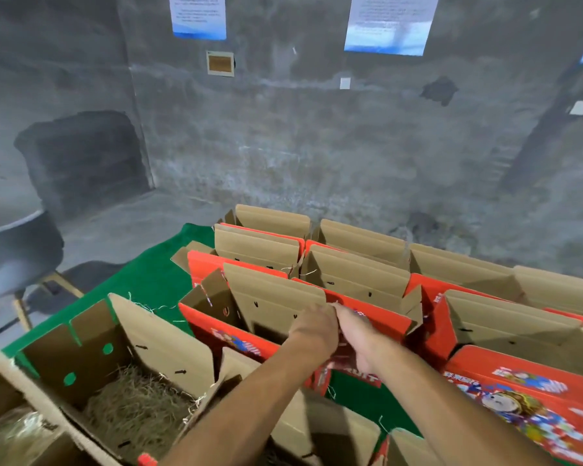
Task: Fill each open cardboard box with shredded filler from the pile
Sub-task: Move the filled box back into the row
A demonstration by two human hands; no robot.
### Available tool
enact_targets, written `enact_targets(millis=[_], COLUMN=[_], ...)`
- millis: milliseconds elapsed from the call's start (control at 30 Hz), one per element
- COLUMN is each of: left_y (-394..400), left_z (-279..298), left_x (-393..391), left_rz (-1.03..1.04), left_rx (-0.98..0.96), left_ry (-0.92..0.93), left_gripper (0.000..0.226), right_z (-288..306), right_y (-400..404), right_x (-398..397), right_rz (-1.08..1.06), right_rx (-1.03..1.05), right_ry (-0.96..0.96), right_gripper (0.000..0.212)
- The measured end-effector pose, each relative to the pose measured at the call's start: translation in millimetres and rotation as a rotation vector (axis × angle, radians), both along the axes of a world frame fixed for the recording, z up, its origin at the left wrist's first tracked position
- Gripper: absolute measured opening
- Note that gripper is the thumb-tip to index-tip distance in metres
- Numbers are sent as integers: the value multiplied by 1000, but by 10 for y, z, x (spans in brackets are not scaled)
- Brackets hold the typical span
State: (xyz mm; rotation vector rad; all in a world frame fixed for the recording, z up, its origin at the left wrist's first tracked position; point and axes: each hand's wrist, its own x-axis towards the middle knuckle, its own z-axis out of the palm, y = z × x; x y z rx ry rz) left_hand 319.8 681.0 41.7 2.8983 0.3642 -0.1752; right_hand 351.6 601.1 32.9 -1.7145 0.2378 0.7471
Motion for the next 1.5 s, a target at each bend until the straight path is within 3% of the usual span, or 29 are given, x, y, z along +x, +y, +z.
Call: enact_targets(millis=[200, 300, 467, 667, 900, 1033, 1200, 1300, 1400, 1500], left_y=[-960, -1547, -2796, -3901, -5147, -6008, -7130, -7709, -8185, -8576], left_z=[426, 552, 573, 526, 439, 357, 266, 201, 67, -22], left_x=[5, -105, -385, -660, -900, -1047, -1266, -1416, -1595, -1676], left_rz=[-42, -72, -187, -47, -67, -83, -134, -48, -77, -75], left_rx=[-344, -570, -842, -1033, -942, -1009, -1116, -1159, -950, -808], left_ry=[-133, -180, -79, -28, -41, 8, 51, 50, 45, 160], left_gripper=[29, 22, 21, 28, 28, 23, 11, 16, 24, 38], right_z=[272, 353, 382, 387, 315, 315, 172, -5, -224, -413], right_y=[-1051, -1687, -2856, -3909, -5178, -6099, -7251, -7779, -8188, -8525], right_x=[-29, -172, -624, -967, -1274, -1508, -1777, -1990, -2235, -2361], right_rz=[-197, -281, -449, -443, -591, -691, -846, -881, -849, -811], right_rx=[-17, 50, 215, 409, 505, 468, 434, 410, 293, 167], right_ry=[-152, -141, -75, -67, -96, -123, -176, -230, -273, -299], right_gripper=[54, 55, 59, 55, 52, 52, 22, 23, 24, 27])
